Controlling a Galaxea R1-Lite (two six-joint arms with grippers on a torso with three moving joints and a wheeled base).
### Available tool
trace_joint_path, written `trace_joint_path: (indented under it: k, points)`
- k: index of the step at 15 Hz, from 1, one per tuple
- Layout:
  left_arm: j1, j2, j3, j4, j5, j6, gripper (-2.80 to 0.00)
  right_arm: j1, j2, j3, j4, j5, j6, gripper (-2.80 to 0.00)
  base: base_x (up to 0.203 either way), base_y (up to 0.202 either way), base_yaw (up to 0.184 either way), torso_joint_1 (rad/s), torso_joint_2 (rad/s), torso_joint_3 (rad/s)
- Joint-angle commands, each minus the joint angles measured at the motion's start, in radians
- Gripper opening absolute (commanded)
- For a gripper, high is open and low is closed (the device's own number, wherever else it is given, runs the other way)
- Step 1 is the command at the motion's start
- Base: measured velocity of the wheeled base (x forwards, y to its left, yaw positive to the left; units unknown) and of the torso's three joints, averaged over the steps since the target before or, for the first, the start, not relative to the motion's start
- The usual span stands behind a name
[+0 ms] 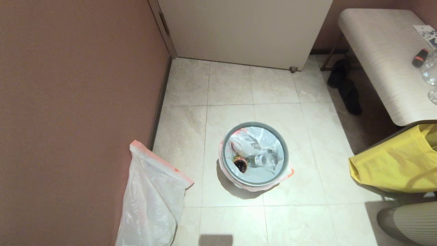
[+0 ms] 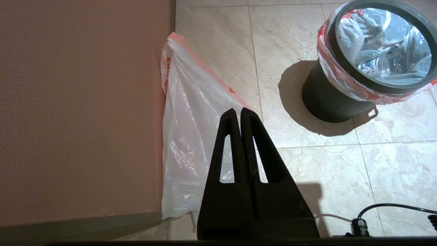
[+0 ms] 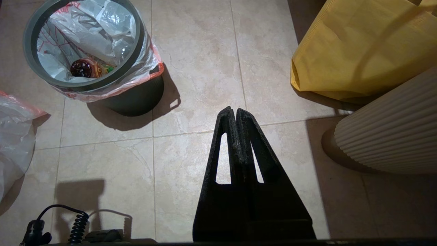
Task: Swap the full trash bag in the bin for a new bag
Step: Place the trash can ring on the floor
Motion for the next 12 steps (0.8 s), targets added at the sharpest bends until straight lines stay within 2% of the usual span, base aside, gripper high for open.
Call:
trace_joint_path:
  k: [1, 10, 12]
  points:
    - [0.0, 0.001, 0.0, -0.001, 0.0, 0.0, -2.8, 0.0, 0.001, 0.0, 0.0, -0.001, 0.001, -2.8, 0.0, 0.0, 0.0, 0.0, 0.0, 0.0]
    - [0.0, 0.001, 0.0, -0.001, 0.0, 0.0, -2.8, 0.0, 0.001, -0.002, 0.002, -0.002, -0.003, -2.8, 0.0, 0.0, 0.0, 0.0, 0.0, 0.0]
    - [0.0, 0.001, 0.0, -0.001, 0.0, 0.0, -2.8, 0.0, 0.002, -0.056, 0.02, -0.003, -0.008, -2.8, 0.0, 0.0, 0.0, 0.0, 0.0, 0.0]
